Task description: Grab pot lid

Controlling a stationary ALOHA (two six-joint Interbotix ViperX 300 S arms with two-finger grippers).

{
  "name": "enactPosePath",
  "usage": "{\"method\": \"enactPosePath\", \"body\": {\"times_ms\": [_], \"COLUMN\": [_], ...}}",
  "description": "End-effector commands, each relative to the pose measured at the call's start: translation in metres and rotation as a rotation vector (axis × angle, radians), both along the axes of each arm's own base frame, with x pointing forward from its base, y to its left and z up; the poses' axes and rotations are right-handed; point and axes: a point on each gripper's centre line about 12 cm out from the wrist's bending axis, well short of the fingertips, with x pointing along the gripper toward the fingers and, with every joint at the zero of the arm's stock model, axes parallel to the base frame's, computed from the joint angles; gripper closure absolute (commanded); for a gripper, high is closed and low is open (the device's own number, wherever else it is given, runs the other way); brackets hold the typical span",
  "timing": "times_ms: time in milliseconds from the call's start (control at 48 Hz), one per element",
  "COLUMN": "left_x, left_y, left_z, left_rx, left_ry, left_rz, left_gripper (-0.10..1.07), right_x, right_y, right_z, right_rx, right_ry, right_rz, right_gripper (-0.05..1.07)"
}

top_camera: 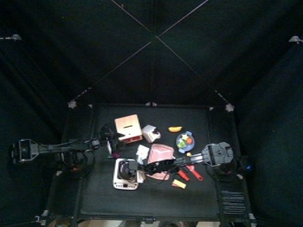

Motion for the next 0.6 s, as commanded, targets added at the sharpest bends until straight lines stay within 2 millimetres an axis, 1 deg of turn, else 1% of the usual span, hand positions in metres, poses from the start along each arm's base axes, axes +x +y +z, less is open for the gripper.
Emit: {"method": "enactPosePath", "body": {"times_ms": [0, 250, 583], "left_x": [0.002, 0.002, 0.003], "left_y": [0.001, 0.001, 0.0], "left_z": [0.005, 0.005, 0.005], "left_rx": [0.006, 0.006, 0.007], "left_ry": [-0.019, -0.019, -0.019], "left_rz": [0.001, 0.001, -0.003], "left_gripper": [0.11, 0.11, 0.11], "right_x": [0.0, -0.002, -0.003], "right_y": [-0.002, -0.001, -0.001], "right_z": [0.043, 0.056, 0.059], "right_rx": [0.008, 0.012, 0.011], "right_ry": [-0.088, -0.115, -0.121], "right_rz": [-0.002, 0.003, 0.003], "right_gripper": [0.43, 0.43, 0.43]}}
